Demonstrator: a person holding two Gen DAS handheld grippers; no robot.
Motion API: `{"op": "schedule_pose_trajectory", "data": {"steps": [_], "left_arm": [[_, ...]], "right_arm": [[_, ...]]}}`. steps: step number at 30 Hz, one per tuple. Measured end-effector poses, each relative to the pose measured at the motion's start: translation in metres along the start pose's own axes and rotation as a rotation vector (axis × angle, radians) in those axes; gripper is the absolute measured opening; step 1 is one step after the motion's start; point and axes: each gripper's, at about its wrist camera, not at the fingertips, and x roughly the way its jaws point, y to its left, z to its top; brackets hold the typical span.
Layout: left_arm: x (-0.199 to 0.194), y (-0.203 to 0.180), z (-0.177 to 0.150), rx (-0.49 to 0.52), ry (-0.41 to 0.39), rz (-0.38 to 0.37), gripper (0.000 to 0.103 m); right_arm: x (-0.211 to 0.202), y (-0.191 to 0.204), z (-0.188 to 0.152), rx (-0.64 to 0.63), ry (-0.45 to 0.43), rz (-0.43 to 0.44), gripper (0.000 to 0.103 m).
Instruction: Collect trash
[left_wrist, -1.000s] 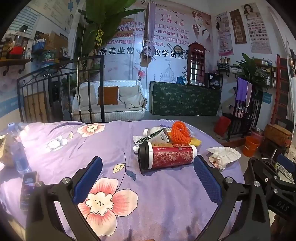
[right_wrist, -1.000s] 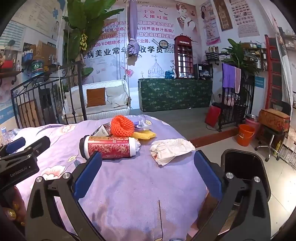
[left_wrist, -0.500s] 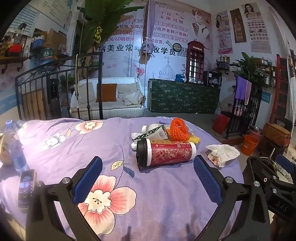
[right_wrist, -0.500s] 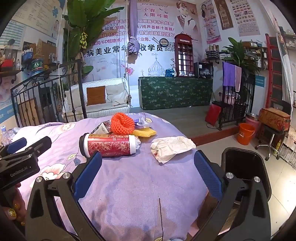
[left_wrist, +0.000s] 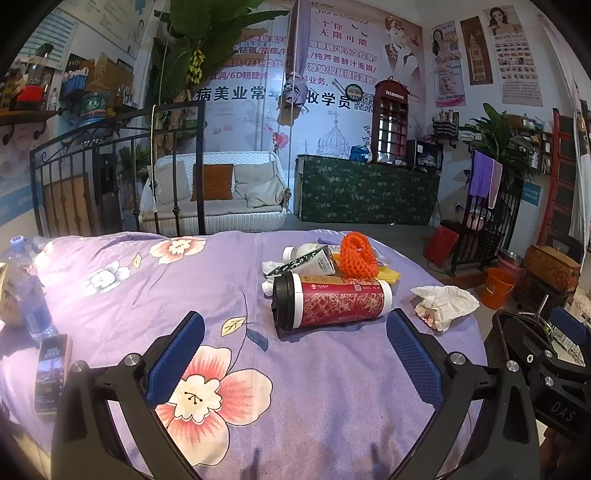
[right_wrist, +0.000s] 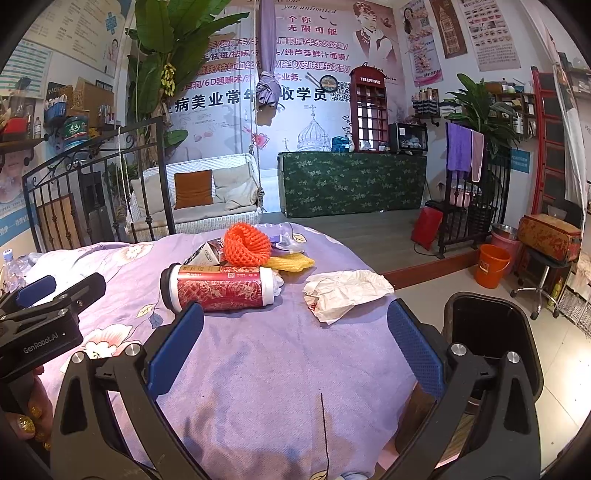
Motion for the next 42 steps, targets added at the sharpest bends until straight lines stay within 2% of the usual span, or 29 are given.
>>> {"op": "schedule_pose_trajectory", "data": {"steps": [42], "left_arm": [[0.0023,-0.0038,-0.0025,0.001,0.016,-0.004,0.097]], "right_arm": [[0.0045,0.0026,0.0008,0.003,0.014,0.011,0.098]]}}
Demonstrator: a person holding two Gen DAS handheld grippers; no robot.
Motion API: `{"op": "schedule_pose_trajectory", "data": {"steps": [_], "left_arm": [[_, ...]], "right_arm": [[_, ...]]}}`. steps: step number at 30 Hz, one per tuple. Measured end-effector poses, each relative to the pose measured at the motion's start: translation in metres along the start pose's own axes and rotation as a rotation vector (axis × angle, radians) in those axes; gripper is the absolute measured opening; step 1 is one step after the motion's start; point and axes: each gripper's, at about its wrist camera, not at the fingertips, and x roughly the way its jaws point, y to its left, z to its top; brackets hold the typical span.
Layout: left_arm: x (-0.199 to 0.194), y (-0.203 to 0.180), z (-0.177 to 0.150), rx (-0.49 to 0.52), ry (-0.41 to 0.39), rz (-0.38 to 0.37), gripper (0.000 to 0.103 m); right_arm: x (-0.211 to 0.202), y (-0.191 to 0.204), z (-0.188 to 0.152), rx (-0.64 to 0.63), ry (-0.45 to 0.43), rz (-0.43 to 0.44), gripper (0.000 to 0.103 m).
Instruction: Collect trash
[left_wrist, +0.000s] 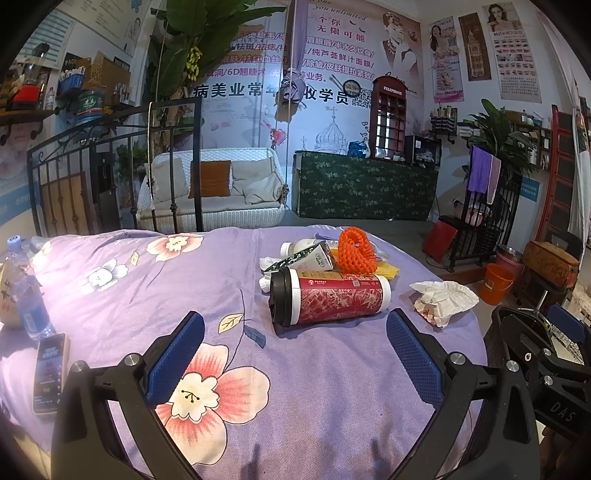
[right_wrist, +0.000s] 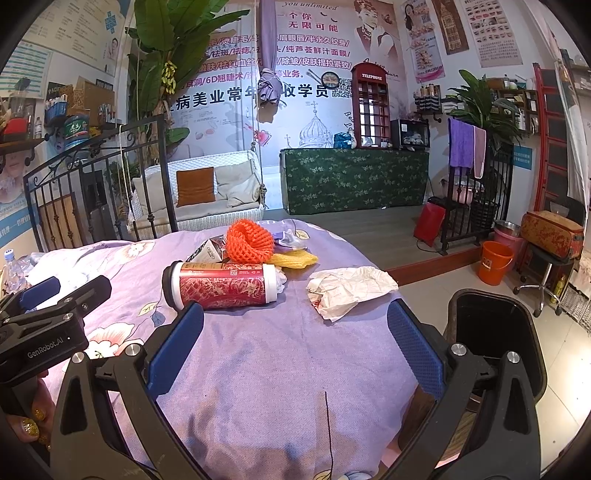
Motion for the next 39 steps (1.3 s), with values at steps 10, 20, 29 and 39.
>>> {"op": "schedule_pose_trajectory", "data": {"steps": [10,20,29,39], "left_arm": [[0.000,0.000,0.000,0.000,0.001,-0.001,0.097],[0.000,-0.001,0.000,0.000,0.002,0.000,0.097],[0.001,-0.003,-0.002,0.000,0.003,-0.002,0.097],[0.012,-0.003,-0.013,-0.004,0.054,-0.028,0.097]], "right_arm": [[0.002,0.001,0.000,0.005,0.001,0.001,0.098],[0.003,0.001,-0.001,0.007,0.004,0.003,0.098],[0.004,0.002,-0.004,0.010,0.010,0.007,0.098],[0.017,0.003,-0.009,0.006,0.052,0.017,0.098]]}}
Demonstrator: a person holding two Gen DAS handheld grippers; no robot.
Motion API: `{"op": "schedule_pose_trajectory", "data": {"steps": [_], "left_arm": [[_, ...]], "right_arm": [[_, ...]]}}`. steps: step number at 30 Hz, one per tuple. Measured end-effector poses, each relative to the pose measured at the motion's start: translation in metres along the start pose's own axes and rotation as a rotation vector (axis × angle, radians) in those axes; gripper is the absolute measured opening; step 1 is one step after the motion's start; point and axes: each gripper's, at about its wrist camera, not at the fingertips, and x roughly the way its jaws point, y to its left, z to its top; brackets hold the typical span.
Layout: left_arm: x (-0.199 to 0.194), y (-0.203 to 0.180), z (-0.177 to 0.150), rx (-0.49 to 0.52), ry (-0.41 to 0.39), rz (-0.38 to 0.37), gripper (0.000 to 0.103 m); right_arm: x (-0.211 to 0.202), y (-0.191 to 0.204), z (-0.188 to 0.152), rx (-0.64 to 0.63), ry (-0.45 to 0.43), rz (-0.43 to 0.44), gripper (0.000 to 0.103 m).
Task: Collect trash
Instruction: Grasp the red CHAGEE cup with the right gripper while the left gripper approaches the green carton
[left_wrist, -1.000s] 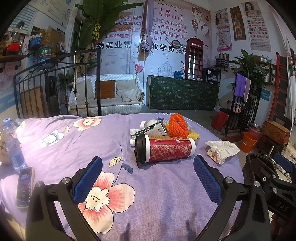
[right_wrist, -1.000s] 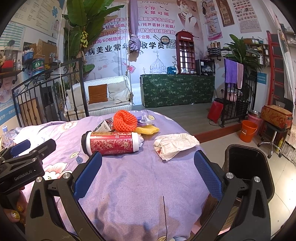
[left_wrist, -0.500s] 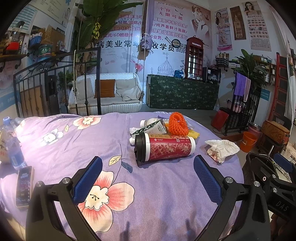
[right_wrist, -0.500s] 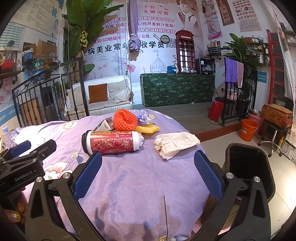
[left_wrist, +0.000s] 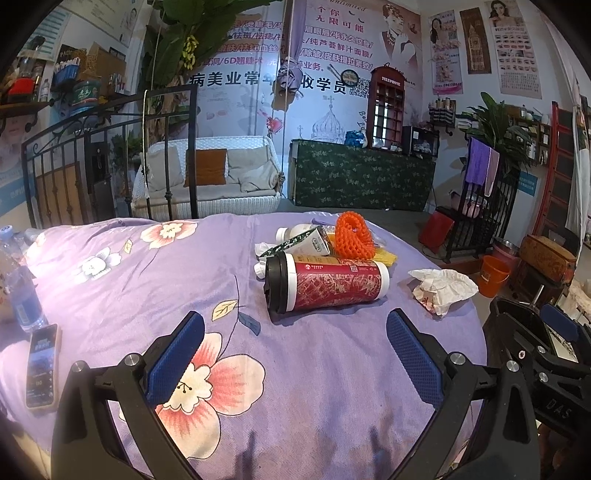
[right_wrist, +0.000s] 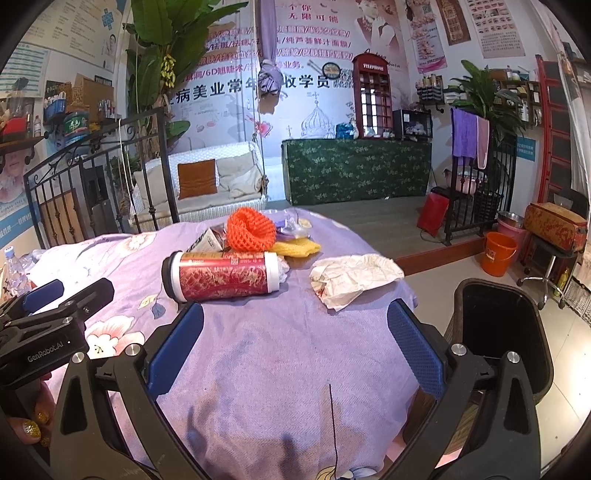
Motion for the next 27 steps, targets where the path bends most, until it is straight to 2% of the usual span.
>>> {"op": "schedule_pose_trajectory", "data": {"steps": [3,11,15,20,27], "left_arm": [[0.011,0.002,-0.006,-0.002,0.067,-0.034,0.097],[0.036,0.016,-0.015,-0.006,0.186,-0.046,0.097],[0.045,0.024,-0.015,-0.023,0.237,-0.057,0.097],[0.050,0.029,-0.009,0.015,0.236,-0.056,0.097],[0.066,0.043,0.013,0.070,0.222,-0.044,0.097]], "right_arm": [[0.016,0.000,-0.004,-0.002,0.061,0.015,0.098],[0.062,-0.010,-0.012,-0.016,0.187,0.027,0.098],[0.095,-0.008,-0.007,-0.090,0.278,0.104,0.098],[0.138,0.015,0.003,-0.221,0.407,0.300,0.098],[0.171,0.063,0.028,-0.488,0.362,0.411,0.098]]}}
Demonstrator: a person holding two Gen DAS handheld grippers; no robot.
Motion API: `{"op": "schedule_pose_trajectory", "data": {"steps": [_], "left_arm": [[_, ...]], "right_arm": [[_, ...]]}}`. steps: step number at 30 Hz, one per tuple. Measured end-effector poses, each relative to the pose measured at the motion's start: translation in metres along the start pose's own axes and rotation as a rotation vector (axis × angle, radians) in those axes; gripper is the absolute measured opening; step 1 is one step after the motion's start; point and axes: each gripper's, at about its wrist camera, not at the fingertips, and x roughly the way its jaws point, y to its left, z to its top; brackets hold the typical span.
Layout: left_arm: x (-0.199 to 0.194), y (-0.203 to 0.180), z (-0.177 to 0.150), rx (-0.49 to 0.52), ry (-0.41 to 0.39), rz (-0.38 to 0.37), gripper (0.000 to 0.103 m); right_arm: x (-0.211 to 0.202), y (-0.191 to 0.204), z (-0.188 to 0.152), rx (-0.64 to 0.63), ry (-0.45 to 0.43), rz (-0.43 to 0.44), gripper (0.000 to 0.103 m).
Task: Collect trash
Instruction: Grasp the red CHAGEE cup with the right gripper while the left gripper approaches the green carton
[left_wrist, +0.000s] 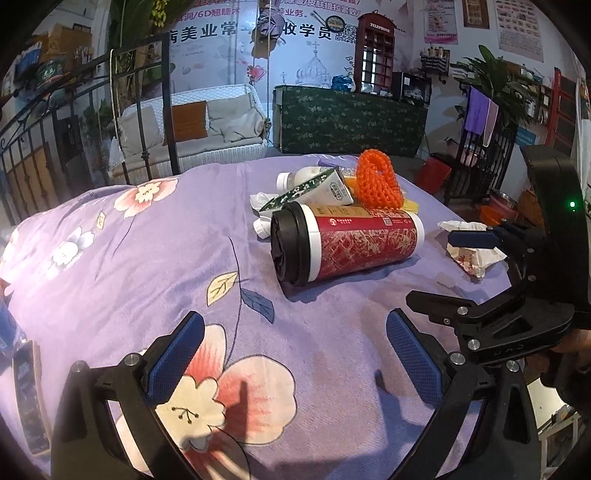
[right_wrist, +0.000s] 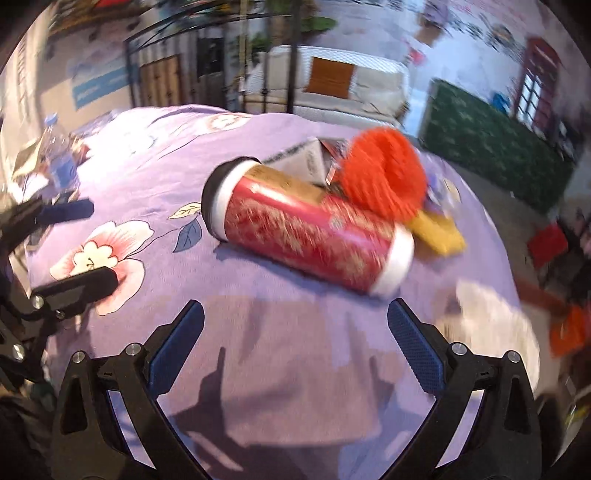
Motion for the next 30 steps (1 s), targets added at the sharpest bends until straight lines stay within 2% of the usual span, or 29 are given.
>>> {"op": "schedule_pose_trajectory", "data": {"steps": [5,8,16,20,22,30], "left_arm": [[0.006,0.024,0.011,0.005,0.003,0.041,0.097],[0.010,0.034,0.011,-0.012,0.016,0.043,0.097],[0.018,0.045,-0.001,-0.035,0.080,0.006,0.097],[0.022,0.052,-0.002,-0.079,0.107,-0.032,0.097],[0.024,0.053,-0.003,-0.095,0.119,-0.050,0.097],[0.028,0.054,-0.003,-0.079,0.128,-0.085,0.097]], "right_arm": [[0.024,0.006,0.037,-0.225,0.026,0.002,0.098],[0.039,0.012,0.053,-0.355,0.045,-0.035,0.098],[0.082,0.017,0.058,-0.579,0.146,-0.062,0.098],[0.098,0.024,0.060,-0.630,0.179,-0.059,0.098],[0.100,0.027,0.057,-0.652,0.181,-0.064,0.092],[0.081,0.036,0.048,-0.665,0.117,-0.085,0.082]]}}
